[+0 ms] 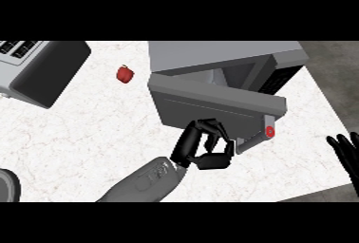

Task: Pick up the milk, place it into the microwave and close the microwave

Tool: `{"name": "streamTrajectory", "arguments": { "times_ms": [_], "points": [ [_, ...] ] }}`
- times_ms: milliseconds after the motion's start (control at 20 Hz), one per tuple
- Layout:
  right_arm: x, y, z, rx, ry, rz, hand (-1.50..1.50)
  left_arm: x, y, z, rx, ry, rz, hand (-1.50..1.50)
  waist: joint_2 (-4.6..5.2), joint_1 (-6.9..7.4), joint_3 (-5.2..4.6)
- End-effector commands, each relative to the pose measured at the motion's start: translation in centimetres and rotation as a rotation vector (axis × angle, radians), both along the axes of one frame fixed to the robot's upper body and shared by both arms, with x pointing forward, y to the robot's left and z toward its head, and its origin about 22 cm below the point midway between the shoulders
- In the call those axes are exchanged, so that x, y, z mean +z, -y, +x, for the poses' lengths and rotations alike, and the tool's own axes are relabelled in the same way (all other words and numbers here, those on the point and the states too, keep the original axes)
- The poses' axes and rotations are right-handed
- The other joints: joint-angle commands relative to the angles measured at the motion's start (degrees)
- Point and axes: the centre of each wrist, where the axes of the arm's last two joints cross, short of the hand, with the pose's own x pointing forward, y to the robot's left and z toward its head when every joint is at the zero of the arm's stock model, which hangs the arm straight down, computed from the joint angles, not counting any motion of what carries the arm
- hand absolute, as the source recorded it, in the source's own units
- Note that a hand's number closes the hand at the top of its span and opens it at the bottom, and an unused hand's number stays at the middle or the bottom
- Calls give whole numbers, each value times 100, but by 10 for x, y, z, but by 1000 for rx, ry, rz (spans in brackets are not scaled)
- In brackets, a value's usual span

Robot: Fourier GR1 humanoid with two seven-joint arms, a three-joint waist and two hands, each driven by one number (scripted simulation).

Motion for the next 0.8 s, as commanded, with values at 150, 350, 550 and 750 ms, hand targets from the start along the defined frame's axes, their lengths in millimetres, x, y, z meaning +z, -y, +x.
{"name": "streamTrajectory", "arguments": {
  "times_ms": [150, 350, 550, 750],
  "points": [
    [19, 11, 7, 0, 38, -16, -150, 30, 12, 22, 153, 1, -51, -150, 36, -244, 18],
    [41, 18, 19, -8, 103, -78, -150, 38, 12, 37, 199, -8, -29, -150, 125, -330, 20],
    [89, 36, 21, -127, 266, -331, 150, 46, 10, 50, 296, -57, -64, -150, 125, -448, 2],
    [102, 40, 26, -184, 307, -374, 150, 57, 13, 50, 316, -45, -132, -150, 171, -444, 3]
  ]
}}
